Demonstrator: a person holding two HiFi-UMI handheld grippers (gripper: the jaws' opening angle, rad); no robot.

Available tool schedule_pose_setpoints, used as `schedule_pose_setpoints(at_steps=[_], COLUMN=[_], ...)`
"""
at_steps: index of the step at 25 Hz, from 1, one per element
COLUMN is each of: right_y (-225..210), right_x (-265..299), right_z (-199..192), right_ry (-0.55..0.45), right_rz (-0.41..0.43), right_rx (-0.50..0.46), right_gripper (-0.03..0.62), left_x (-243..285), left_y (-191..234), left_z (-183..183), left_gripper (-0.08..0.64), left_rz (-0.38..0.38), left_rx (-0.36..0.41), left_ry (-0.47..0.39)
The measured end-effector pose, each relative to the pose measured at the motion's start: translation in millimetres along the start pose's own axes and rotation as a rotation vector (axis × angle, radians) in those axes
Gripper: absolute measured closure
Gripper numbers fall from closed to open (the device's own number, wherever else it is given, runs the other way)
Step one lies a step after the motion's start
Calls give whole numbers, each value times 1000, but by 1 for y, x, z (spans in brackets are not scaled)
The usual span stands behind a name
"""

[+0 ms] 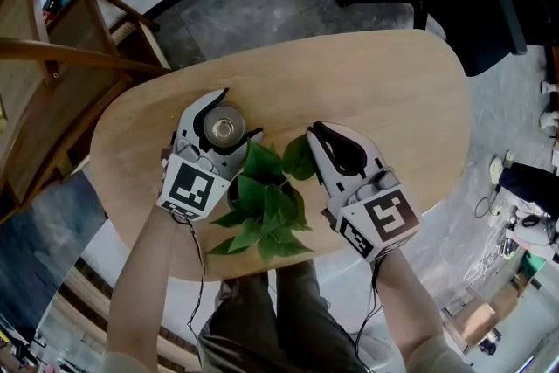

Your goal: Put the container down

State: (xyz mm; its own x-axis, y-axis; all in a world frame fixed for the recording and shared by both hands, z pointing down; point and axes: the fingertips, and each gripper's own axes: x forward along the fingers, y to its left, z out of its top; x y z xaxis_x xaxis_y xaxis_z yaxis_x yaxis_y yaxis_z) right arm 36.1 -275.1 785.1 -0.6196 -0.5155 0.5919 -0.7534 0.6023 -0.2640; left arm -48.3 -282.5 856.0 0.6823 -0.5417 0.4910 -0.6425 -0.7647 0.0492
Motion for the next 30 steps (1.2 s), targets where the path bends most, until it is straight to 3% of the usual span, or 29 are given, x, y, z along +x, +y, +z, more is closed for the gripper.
schedule_pose_setpoints(at_steps=[6,10,19,22,25,30], right_y=[0,5,20,25,29,43], right_x=[-8,-14,-44,-56,-69,-100], right_z=[8,16,46,56,67,108], right_ry=[0,-2,-9,-6,-6,-47], right_rz=[-11,-12,-26,-35,-49,-66], right_rx=[-7,-13,-35,-47,-45,-49], right_gripper=[571,571,571,571,572,574], left_x=[-9,-27,-76,-100,-125,-165], left_y=[1,3,8,13,15,9], left_z=[0,-6,1,18,41,95], left_gripper=[210,212,213,237,305,367], left_rz=[-3,34,98,144,191,239], left_rx=[-28,7,-25,-30,-44,-39], left_ry=[5,47,103,71,29,-3])
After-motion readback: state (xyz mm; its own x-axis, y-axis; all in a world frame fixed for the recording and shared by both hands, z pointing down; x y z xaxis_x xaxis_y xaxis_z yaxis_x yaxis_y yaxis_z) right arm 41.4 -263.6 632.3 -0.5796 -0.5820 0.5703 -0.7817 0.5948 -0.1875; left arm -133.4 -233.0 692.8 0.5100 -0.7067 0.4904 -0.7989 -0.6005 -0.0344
